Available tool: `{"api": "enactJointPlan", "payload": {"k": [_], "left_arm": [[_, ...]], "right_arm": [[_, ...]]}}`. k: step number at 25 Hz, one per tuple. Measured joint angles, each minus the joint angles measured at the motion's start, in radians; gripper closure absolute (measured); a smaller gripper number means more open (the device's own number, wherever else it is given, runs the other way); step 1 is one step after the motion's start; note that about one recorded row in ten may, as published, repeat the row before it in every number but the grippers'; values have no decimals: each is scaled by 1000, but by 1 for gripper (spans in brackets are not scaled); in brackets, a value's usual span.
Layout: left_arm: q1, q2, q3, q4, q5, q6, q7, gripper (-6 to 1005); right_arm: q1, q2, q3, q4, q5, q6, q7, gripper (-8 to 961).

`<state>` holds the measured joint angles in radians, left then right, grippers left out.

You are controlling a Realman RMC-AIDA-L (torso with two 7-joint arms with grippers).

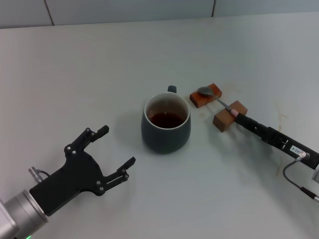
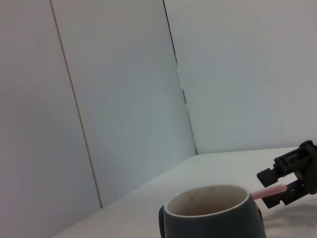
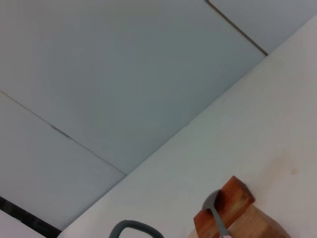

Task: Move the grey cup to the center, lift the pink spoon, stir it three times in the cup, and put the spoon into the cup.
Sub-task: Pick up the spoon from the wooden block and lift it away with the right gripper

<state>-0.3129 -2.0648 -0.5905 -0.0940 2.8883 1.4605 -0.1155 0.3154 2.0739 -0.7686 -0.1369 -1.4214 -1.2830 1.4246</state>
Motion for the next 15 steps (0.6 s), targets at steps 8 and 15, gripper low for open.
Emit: {"api": "enactJointPlan", "payload": {"k": [8,15], "left_arm": [[3,0,5,-1,0,-1,2,133],[4,0,5,3,0,-2,3,136]], "right_arm": [[0,0,0,-1,-1,5,3,421],[0,1,0,-2,-1,15,-1,590]]}}
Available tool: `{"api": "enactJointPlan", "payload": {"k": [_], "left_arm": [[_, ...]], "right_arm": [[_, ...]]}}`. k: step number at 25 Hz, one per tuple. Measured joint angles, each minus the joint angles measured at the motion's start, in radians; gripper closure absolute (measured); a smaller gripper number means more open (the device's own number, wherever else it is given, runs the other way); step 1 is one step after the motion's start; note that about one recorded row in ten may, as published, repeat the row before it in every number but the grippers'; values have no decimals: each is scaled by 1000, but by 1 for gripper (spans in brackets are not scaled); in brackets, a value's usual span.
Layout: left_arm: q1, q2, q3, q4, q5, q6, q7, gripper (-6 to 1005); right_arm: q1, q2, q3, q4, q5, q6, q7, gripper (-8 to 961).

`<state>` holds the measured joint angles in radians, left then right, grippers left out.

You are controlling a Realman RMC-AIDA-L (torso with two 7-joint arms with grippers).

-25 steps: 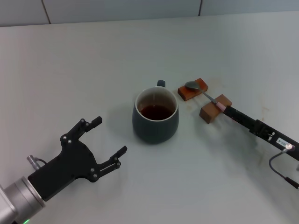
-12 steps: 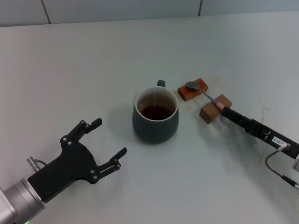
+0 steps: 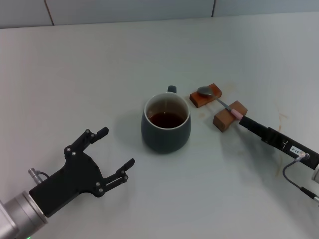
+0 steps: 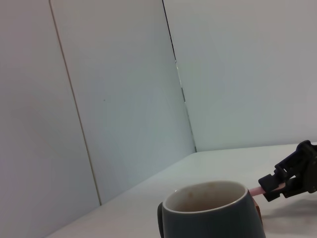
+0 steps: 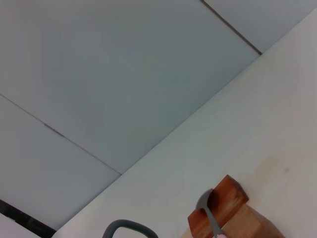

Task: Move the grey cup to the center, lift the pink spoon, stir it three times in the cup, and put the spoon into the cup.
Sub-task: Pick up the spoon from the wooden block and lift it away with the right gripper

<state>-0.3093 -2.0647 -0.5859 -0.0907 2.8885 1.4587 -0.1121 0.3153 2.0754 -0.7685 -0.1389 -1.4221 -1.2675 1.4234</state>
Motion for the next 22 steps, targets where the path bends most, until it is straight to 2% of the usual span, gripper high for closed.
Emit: {"api": "enactJointPlan", "payload": {"k": [10,13,17,19,22], "left_arm": [[2,0,3,-1,0,0,16,136],[9,0,0,-5,0,0,40,136],[10,0,-4,-4,-2,-1,40,136],[10,0,-5,0,-3,-5,43,136],[9,-2,-5,-4,-4,-23,68,136]], "right_arm": [[-9,2,6,-2,3,-24,-41,819],[-26,4,11,-2,9,-100,-85,820],[-65,5,22,-47,17,-321,-175,823],[-75,4,21,-105,17,-401,-177,826],[-75,4,11,-258,2,-440,-100,827]]}}
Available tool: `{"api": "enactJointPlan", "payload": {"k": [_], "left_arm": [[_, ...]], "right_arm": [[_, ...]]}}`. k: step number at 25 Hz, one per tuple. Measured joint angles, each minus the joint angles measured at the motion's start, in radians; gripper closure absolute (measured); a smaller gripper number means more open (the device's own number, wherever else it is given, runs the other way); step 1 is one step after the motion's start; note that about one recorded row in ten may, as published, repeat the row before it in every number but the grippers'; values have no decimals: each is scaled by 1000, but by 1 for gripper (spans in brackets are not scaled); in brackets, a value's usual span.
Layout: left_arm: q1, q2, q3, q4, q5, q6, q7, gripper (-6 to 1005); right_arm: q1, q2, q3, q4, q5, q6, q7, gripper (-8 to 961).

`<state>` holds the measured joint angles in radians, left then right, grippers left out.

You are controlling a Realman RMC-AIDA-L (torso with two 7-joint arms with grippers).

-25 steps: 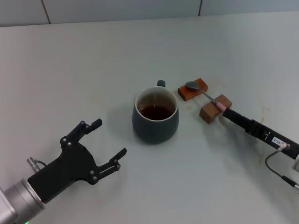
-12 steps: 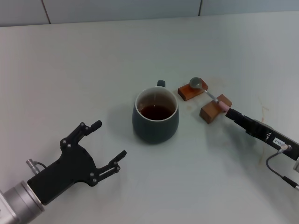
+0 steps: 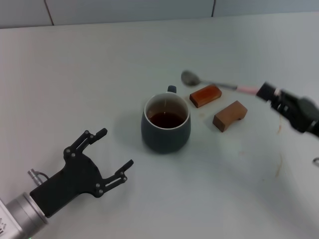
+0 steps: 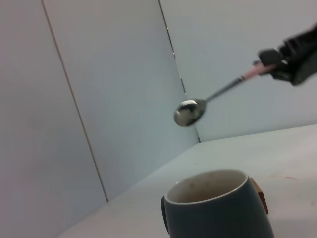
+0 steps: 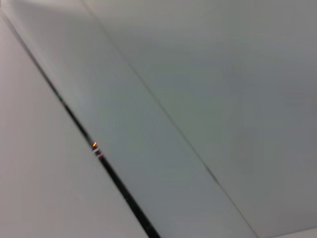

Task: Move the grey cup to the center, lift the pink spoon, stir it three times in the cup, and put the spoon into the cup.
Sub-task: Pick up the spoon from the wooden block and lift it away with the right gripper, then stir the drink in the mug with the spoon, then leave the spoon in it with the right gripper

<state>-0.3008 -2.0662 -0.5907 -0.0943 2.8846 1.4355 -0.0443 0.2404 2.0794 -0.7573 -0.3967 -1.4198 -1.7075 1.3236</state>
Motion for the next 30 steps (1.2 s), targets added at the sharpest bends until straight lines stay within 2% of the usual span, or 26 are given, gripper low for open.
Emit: {"api": "enactJointPlan", "payload": {"k": [2,8,12,14,15,18,19,20,22,26,28,29,30], "left_arm": [[2,-1,0,-14,0,-5,31,136],[17,-1,0,-27,-1,-1,43,136],[22,-2,0,-33,-1,-7,44,136],[21,-2,0,-34,-1,-8,45,136],[21,-2,0,-34,-1,-8,45,136],[16,-3,-2,-35,-2,-16,45,136],[16,-3,-2,-35,-2,-16,45,136],[16,-3,-7,-35,-2,-16,45,136],[16,-3,-10,-36,-2,-17,45,136],[15,-3,-13,-36,-2,-18,46,136],[15,-3,-17,-36,-2,-18,46,136],[15,-3,-17,-36,-2,-18,46,136],[15,-3,-17,-36,-2,-18,46,136]], "right_arm": [[-1,1,-3,-114,-16,2,89,827],[4,5,-54,-270,-29,33,211,827],[5,7,-112,-420,-55,69,310,827],[-1,8,-139,-557,-89,83,411,827],[-1,8,-139,-557,-89,83,411,827],[-3,6,-152,-713,-127,83,529,827],[-2,4,-153,-822,-160,79,612,827],[-2,4,-153,-822,-160,79,612,827],[5,2,-151,-947,-211,75,711,827],[52,-11,-146,-1188,-360,48,933,827],[103,-26,-144,-1279,-447,6,1044,827],[164,-44,-144,-1333,-518,-46,1144,827],[164,-44,-144,-1333,-518,-46,1144,827]]}}
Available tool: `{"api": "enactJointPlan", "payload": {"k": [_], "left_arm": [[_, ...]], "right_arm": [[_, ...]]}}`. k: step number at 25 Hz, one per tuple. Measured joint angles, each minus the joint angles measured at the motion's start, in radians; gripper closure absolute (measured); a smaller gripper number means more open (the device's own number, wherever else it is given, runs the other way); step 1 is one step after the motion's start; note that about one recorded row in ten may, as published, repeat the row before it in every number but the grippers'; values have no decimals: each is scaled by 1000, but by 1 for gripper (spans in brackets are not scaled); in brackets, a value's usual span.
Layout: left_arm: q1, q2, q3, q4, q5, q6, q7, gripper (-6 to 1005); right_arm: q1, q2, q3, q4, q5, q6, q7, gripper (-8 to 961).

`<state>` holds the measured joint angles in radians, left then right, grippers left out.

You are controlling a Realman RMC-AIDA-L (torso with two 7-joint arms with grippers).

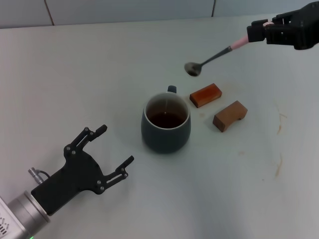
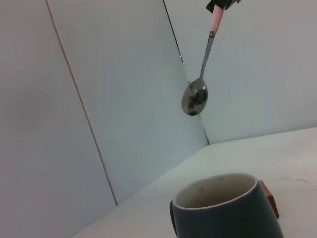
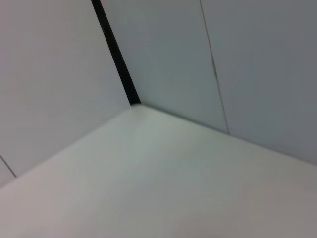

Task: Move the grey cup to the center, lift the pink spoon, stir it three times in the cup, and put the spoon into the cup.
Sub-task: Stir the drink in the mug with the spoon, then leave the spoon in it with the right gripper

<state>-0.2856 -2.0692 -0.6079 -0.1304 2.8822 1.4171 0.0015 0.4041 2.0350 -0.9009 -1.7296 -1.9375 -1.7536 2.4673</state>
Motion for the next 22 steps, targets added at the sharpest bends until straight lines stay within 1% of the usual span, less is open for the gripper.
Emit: {"api": "enactJointPlan", "payload": {"k": [2,5,8,11,14,17,19,22], "left_arm": [[-1,0,-7,0,0,0,0,136],[-1,0,-7,0,0,0,0,136],[-2,0,-12,0,0,0,0,136],[-3,0,-23,0,0,0,-6,136],[-3,2,-32,0,0,0,-10,136],[-3,3,-38,0,0,0,-10,136],[-3,3,-44,0,0,0,-10,136],[-4,3,-47,0,0,0,-10,136]], "right_arm": [[69,-22,0,-29,-59,-51,85,827],[166,-53,-7,-29,-124,-108,173,827],[257,-66,-11,-12,-196,-154,223,827],[342,-72,-9,30,-271,-196,245,827],[393,-72,-6,73,-309,-223,249,827],[422,-72,-12,116,-317,-231,250,827],[433,-66,-27,138,-319,-231,250,827],[434,-63,-43,154,-323,-220,249,827]]}}
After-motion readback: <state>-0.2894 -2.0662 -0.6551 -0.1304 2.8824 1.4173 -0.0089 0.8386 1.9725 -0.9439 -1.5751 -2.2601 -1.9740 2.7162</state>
